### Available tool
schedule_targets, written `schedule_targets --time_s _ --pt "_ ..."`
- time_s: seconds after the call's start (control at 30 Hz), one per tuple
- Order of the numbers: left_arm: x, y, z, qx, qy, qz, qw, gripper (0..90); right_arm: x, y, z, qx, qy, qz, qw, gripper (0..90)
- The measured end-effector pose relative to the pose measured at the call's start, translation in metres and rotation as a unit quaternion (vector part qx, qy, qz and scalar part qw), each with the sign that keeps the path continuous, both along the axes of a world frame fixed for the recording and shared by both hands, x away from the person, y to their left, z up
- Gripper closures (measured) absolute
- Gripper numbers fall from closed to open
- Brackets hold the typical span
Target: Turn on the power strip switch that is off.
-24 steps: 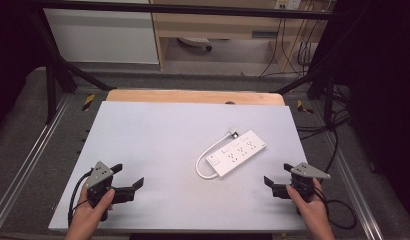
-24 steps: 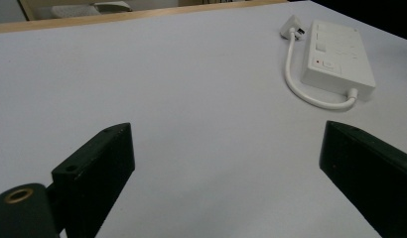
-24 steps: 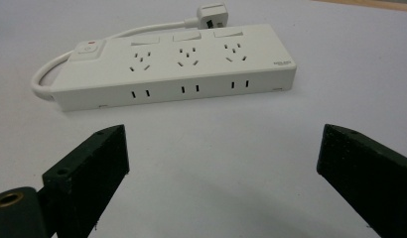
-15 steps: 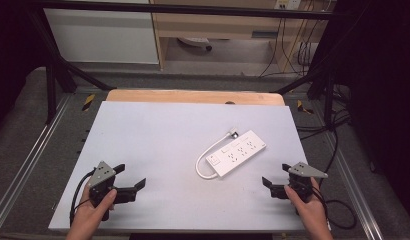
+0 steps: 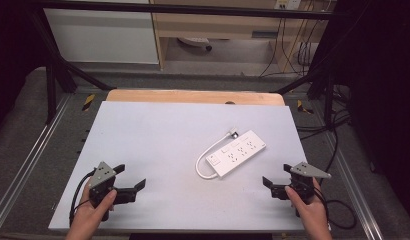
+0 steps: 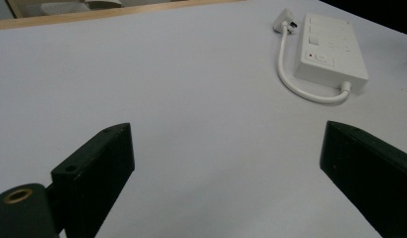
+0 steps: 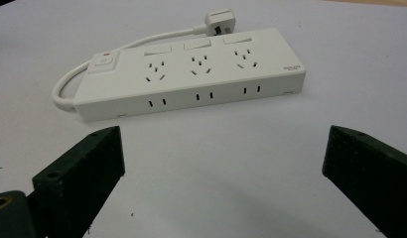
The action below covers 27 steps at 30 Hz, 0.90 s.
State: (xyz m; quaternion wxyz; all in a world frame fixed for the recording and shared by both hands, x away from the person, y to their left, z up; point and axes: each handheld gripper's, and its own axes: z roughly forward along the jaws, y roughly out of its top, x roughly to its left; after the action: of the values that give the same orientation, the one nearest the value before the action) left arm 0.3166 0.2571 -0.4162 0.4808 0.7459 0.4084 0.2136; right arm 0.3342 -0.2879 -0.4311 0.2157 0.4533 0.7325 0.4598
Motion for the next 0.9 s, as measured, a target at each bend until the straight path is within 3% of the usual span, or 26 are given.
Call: schedule_targets --time_s 0.4,0.73,0.9 --pt "0.000 0.002 0.002 -0.010 0.001 0.008 0.9999 7.1 -0.001 0.006 0.003 0.000 0.003 0.003 1.0000 3.2" --pt "-0.002 0.002 0.005 -0.013 -0.015 0.013 0.9997 7.4 -0.005 0.006 0.013 0.016 -0.017 0.000 0.9997 2.9" --pt "-0.001 0.004 0.004 -0.013 -0.012 0.014 0.9997 7.1 -0.009 0.009 0.019 0.015 -0.024 0.007 0.9996 2.9"
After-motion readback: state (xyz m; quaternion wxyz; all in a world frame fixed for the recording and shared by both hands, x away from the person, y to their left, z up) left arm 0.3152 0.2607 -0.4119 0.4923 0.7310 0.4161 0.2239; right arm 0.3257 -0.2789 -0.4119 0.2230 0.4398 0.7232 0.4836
